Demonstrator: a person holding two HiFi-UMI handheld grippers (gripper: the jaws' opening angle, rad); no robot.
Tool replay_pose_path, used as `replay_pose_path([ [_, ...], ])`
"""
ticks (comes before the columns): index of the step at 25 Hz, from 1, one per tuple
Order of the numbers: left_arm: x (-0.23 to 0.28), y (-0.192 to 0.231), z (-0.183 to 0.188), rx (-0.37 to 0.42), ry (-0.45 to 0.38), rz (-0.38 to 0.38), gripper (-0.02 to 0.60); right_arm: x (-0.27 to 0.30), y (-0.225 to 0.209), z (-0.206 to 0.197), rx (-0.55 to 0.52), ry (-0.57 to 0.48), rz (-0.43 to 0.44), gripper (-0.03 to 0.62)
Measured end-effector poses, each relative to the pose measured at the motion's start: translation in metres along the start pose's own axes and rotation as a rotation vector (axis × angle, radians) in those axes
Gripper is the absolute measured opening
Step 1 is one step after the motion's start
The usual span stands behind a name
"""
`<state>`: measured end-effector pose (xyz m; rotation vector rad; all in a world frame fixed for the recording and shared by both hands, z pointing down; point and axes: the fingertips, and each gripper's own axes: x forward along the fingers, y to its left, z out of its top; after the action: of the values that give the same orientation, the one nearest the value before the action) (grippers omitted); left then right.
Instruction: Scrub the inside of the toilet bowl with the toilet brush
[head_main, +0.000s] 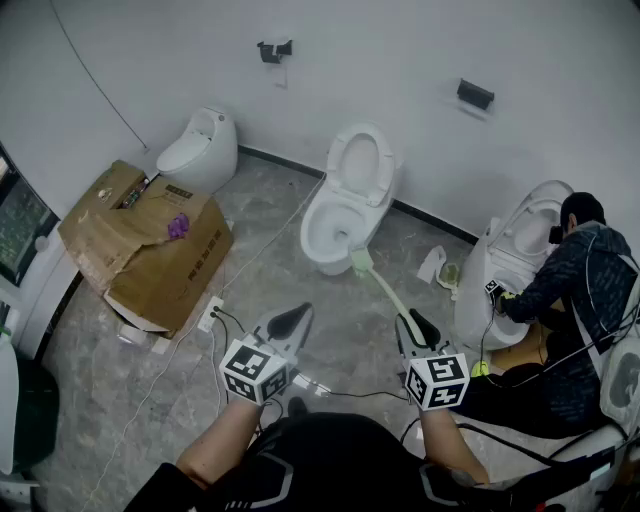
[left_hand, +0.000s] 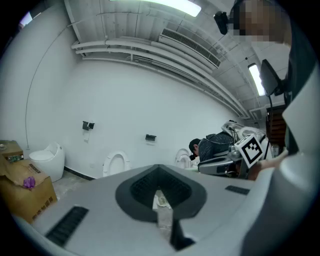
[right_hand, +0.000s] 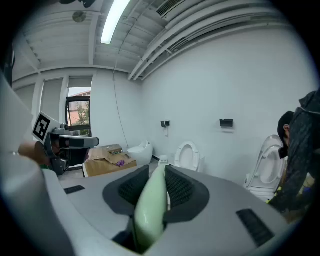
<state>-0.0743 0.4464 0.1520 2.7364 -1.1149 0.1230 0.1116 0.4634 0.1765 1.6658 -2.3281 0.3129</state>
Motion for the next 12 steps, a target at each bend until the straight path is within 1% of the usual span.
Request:
replay_pose_path([
  [7, -0.004, 0.006, -0.002, -0.002, 0.001, -0.002, 0.009, 0.002, 0.004, 0.000, -0.003, 0.003, -0.012, 0.112],
  [12, -0.009, 0.010, -0.002, -0.003, 0.000, -0.004, 0.009, 0.003, 0.008, -0.001, 0.026, 0.002, -0.018, 0.112],
])
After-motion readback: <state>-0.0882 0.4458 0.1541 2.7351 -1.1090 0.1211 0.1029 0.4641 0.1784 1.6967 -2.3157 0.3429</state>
